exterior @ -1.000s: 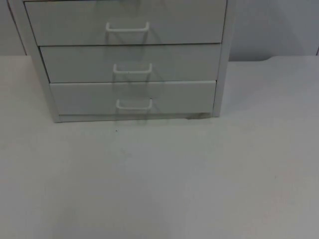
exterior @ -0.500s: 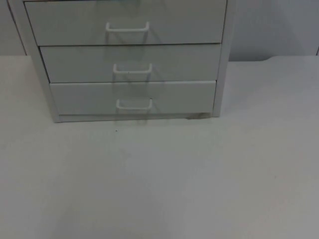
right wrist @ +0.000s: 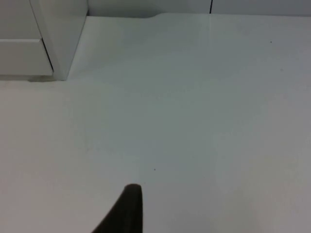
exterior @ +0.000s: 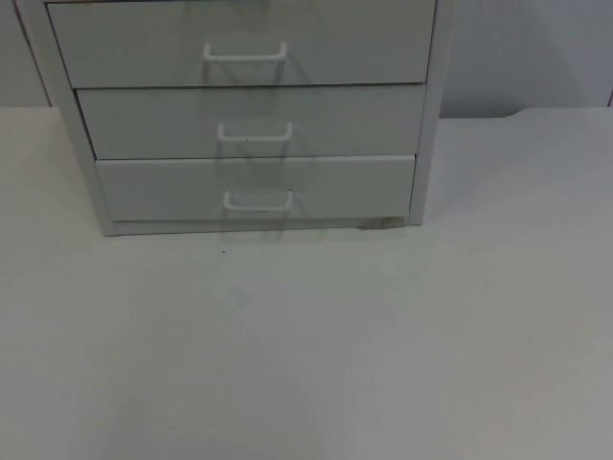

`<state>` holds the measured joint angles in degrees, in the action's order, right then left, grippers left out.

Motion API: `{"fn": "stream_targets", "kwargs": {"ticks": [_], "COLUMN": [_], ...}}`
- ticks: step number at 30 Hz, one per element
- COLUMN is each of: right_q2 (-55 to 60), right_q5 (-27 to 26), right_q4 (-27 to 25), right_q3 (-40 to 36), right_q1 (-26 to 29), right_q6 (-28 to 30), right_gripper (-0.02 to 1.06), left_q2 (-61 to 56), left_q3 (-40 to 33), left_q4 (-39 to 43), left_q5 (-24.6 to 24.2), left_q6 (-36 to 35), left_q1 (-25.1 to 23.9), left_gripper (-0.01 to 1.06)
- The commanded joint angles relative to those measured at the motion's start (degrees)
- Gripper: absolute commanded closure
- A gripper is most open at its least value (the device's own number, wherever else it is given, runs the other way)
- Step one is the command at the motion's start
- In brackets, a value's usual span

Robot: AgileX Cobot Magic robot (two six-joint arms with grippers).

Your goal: Open the drawer with the left hand, place the block into the drawer with the right hand, then close the drawer with the left hand.

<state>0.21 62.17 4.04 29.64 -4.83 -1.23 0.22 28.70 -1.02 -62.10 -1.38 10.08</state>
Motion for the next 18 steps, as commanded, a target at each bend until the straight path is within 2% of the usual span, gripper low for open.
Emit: {"fn": "stream_targets", "kwargs": {"ticks": [1,7,13,18], "right_q2": [-0.21,-0.21,-0.21,-0.21], "right_q5": [-0.47,-0.58,-0.58,-0.58], "right_q4": [-0.04,-0.05,-0.27,-0.27], "right_q3": [-0.16,-0.04,-0.04,-0.04], "right_q1": [0.16,1.12,5.06,5.24], "right_q6": [0.56,0.56,0.56,0.56], "right_gripper": [-0.01,-0.01,-0.01,-0.01], "left_q2": [-0.22,-0.22,-0.22,-0.22], "left_q3": [-0.32,-0.32,-0.32,-0.32], "left_q4": [0.01,0.01,0.01,0.01], "left_q5": [0.56,0.56,0.56,0.56], "left_q6": [0.07,0.07,0.07,0.07], "left_q1": [-0.18,-0.18,-0.18,-0.18], "left_gripper": [0.00,0.00,0.00,0.00]}}
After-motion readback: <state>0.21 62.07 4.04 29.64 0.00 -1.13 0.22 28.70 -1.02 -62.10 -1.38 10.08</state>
